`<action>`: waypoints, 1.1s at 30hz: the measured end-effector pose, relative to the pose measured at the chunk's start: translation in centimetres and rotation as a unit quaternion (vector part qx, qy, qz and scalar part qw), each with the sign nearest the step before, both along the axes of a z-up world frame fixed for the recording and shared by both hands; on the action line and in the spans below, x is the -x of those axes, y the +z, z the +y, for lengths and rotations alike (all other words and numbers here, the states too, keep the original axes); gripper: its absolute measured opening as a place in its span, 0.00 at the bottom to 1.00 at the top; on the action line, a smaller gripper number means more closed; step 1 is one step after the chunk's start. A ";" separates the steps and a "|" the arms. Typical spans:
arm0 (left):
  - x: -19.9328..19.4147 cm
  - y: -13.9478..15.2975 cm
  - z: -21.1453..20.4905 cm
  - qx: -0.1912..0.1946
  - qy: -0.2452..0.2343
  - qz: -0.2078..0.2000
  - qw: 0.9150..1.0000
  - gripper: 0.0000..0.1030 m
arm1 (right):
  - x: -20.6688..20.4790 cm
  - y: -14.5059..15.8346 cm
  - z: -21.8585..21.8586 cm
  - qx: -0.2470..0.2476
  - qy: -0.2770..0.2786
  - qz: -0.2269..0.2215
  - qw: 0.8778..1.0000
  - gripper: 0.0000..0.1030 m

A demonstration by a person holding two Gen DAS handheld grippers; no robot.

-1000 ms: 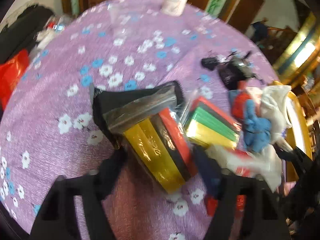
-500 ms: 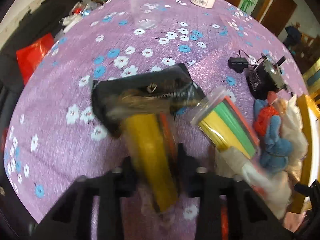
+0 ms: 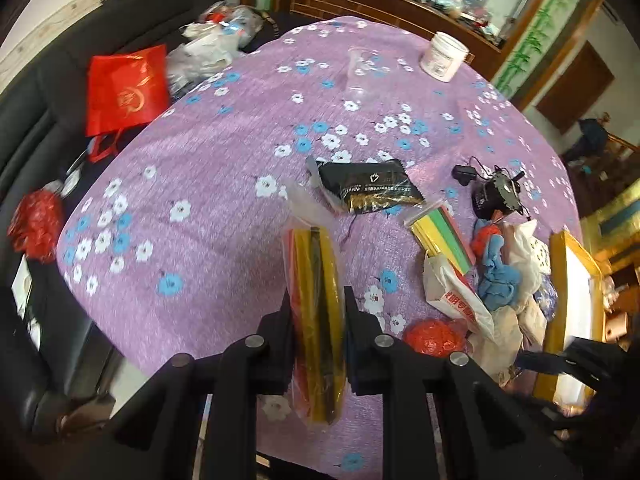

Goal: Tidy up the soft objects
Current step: 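Carry both items to the yellow tray and open both grippers to drop them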

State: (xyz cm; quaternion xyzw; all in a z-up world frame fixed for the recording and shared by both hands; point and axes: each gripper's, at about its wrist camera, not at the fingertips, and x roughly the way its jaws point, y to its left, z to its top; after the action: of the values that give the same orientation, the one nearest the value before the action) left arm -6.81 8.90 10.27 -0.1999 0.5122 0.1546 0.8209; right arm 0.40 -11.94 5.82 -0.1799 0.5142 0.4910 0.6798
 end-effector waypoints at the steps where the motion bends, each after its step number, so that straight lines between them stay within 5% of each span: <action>1: -0.2 0.0 0.3 -0.001 -0.003 -0.003 1.000 0.19 | -0.3 -0.6 0.7 0.009 0.000 0.005 1.000 0.39; 7: -0.3 -0.1 2.0 0.009 -0.028 -0.022 0.999 0.19 | -0.7 -3.4 5.0 0.073 0.024 -0.048 0.996 0.39; 11: -1.1 0.1 2.0 0.014 -0.036 -0.027 0.999 0.19 | -0.5 -4.5 5.8 0.081 0.008 -0.025 0.996 0.30; 16: -1.5 1.9 -0.4 0.001 -0.061 -0.048 0.997 0.18 | -0.8 -0.3 0.1 -0.034 -0.053 0.052 0.997 0.29; 20: -2.0 3.8 -3.7 -0.005 -0.090 -0.060 0.994 0.18 | -1.3 2.9 -6.5 -0.092 -0.132 0.054 0.986 0.29; 27: -3.5 7.0 -13.5 0.002 -0.192 -0.087 0.977 0.18 | -0.6 5.9 -20.9 -0.160 -0.290 0.036 0.943 0.29; 33: -5.6 8.3 -24.2 0.021 -0.295 -0.097 0.950 0.18 | -0.5 6.8 -31.8 -0.176 -0.411 0.020 0.894 0.29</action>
State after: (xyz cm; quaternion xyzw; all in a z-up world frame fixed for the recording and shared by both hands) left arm -1.20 -15.32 18.53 -0.0712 0.4695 -0.1250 0.8711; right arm 0.93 -43.69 12.57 0.1798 0.4612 0.2533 0.8312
